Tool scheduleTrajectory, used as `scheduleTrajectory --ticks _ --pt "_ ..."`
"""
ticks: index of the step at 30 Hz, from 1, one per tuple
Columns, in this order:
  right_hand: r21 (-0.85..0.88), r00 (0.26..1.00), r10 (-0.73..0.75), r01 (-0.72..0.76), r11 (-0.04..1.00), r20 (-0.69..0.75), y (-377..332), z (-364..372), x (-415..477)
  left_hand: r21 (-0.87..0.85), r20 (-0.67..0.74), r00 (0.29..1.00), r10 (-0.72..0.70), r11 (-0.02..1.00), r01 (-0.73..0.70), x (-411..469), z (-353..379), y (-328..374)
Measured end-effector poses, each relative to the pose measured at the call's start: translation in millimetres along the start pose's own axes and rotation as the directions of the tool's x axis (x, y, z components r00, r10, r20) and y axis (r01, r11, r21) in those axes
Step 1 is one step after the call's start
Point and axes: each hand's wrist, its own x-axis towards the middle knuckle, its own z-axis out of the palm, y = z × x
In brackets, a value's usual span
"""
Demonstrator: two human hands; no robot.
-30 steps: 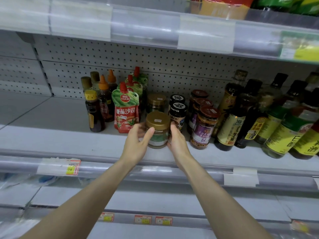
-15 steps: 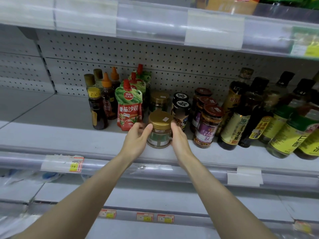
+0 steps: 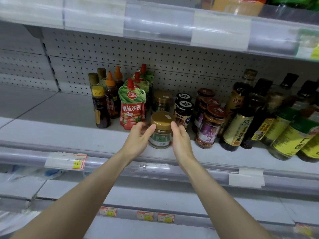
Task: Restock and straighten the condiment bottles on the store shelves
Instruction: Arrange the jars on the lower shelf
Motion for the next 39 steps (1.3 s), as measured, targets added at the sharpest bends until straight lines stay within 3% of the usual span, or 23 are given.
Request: scheduleTrajectory --ticks 3,10,16,23,28,31,35,39 --pt "-0.017 0.989 -0.085 0.084 0.996 -0.119 5 4 -16 -0.089 0.066 0.997 -0.028 0.995 0.034 -1 2 1" --pt "-0.006 0.998 0.033 -0.033 0.999 0.061 -6 2 -4 -0.012 -0.012 0.999 -0.033 0.999 0.033 -5 -5 -5" --pt "-0.016 0.991 -0.088 0.086 0.996 -0.098 3 9 -22 -0.086 0.052 0.998 -0.038 0.995 0.043 -3 -4 1" --pt "0.063 0.998 0.056 -0.057 0.996 0.027 -5 2 -3 -0.066 0.017 0.999 -0.043 0.997 0.044 -13 -4 -8" --pt "0.049 0.998 -0.031 0.034 0.998 -0.058 -1 2 -20 -0.058 0.016 0.998 -0.053 0.997 0.054 -9 -2 -5" --pt "0.017 0.999 -0.041 0.041 0.999 -0.025 5 4 -26 -0.074 0.053 0.997 -0.062 0.995 0.066 -6 1 -1" --pt "0.051 0.997 0.055 -0.058 0.997 0.048 0 1 -13 -0.052 0.013 0.999 -0.044 0.998 0.045 -13 1 -7" --pt "0.013 1.0 -0.007 0.007 1.0 0.018 -4 1 -13 -0.042 -0.026 0.999 -0.029 0.999 0.028 -16 1 -7"
